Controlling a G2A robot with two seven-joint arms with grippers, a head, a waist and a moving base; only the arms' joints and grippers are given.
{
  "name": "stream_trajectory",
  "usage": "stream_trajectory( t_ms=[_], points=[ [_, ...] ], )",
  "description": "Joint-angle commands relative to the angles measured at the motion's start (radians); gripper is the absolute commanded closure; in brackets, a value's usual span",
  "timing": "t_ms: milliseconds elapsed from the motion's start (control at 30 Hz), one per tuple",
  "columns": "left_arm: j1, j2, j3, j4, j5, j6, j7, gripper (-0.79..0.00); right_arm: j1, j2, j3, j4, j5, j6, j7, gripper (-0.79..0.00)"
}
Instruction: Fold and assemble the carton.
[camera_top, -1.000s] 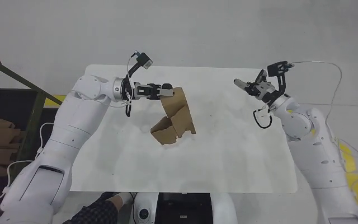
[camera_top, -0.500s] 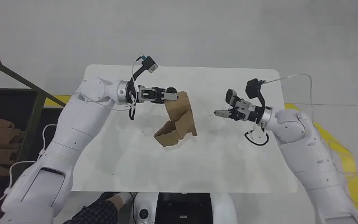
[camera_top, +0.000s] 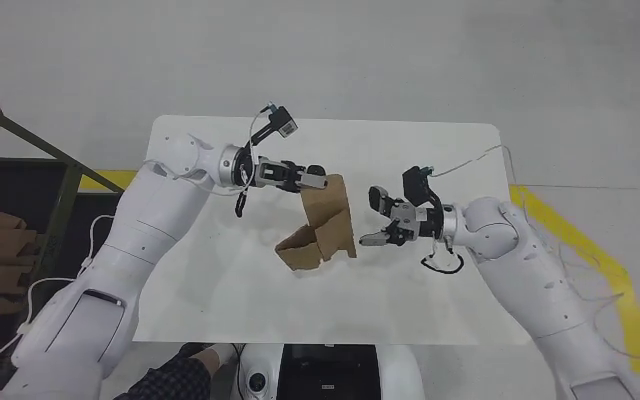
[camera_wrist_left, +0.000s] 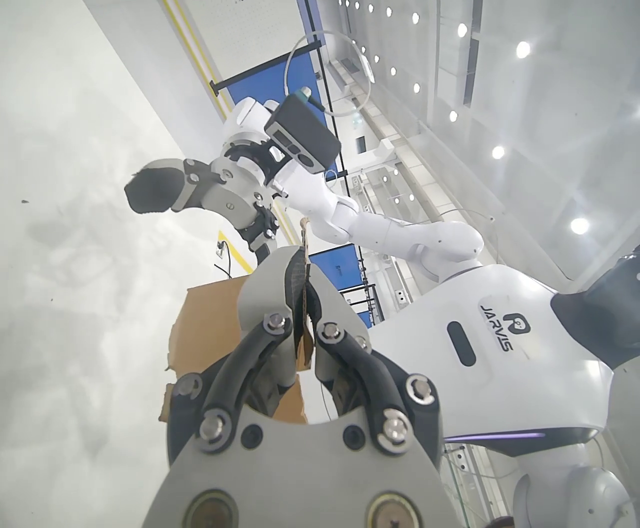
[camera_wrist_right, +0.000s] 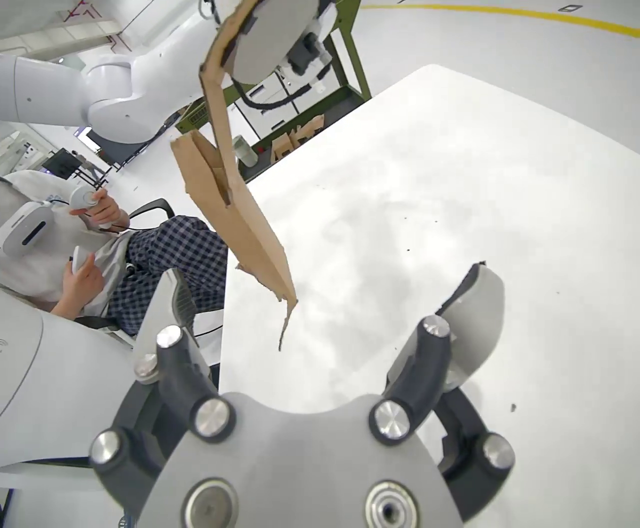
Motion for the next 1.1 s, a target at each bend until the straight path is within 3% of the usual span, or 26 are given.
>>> stream_trajectory(
  t_ms=[0,233,267,333,633,767,833,867,900,933,967,1067],
  points=[
    [-0.007,-0.005,0.01,0.006,-0.002,0.002,-0.002,0.0,0.0,0.001,-0.013,-0.011,0.009,0.0,0.002,-0.785],
    [-0.027,-0.02,0.029,0.022,-0.001,-0.004,0.004,0.0,0.006,0.004,-0.056,-0.025,0.038,0.0,0.0,-0.563],
    [-0.03,-0.021,0.03,0.023,0.0,-0.005,0.005,0.0,0.006,0.005,-0.061,-0.028,0.041,0.0,0.004,-0.471],
    [-0.032,-0.024,0.031,0.027,0.0,-0.009,0.009,0.0,0.007,0.008,-0.07,-0.031,0.047,0.0,0.01,-0.391],
    [-0.038,-0.031,0.027,0.033,-0.007,-0.013,0.013,0.0,0.01,0.021,-0.113,-0.041,0.096,0.0,0.031,-0.24],
    [-0.038,-0.031,0.023,0.032,0.014,-0.018,0.018,0.0,0.018,0.026,-0.133,-0.039,0.126,0.0,0.048,0.0],
    [-0.037,-0.03,0.02,0.032,0.034,-0.022,0.022,0.0,0.024,0.029,-0.142,-0.037,0.143,0.0,0.06,0.0],
    [-0.036,-0.029,0.018,0.031,0.04,-0.024,0.025,-0.212,0.027,0.031,-0.147,-0.036,0.152,0.0,0.068,0.0],
    [-0.036,-0.028,0.015,0.029,0.05,-0.028,0.029,-0.477,0.03,0.032,-0.152,-0.034,0.163,0.0,0.074,0.0],
    [-0.033,-0.027,0.011,0.027,0.049,-0.03,0.031,-0.477,0.032,0.033,-0.158,-0.029,0.178,0.0,0.08,0.0],
    [-0.027,-0.027,0.007,0.017,0.016,-0.023,0.023,-0.785,0.036,0.034,-0.163,-0.025,0.19,0.0,0.086,0.0],
    [-0.023,-0.02,-0.016,-0.002,0.011,-0.018,0.018,-0.785,0.049,0.034,-0.179,-0.007,0.227,0.0,0.099,0.0]
  ],
)
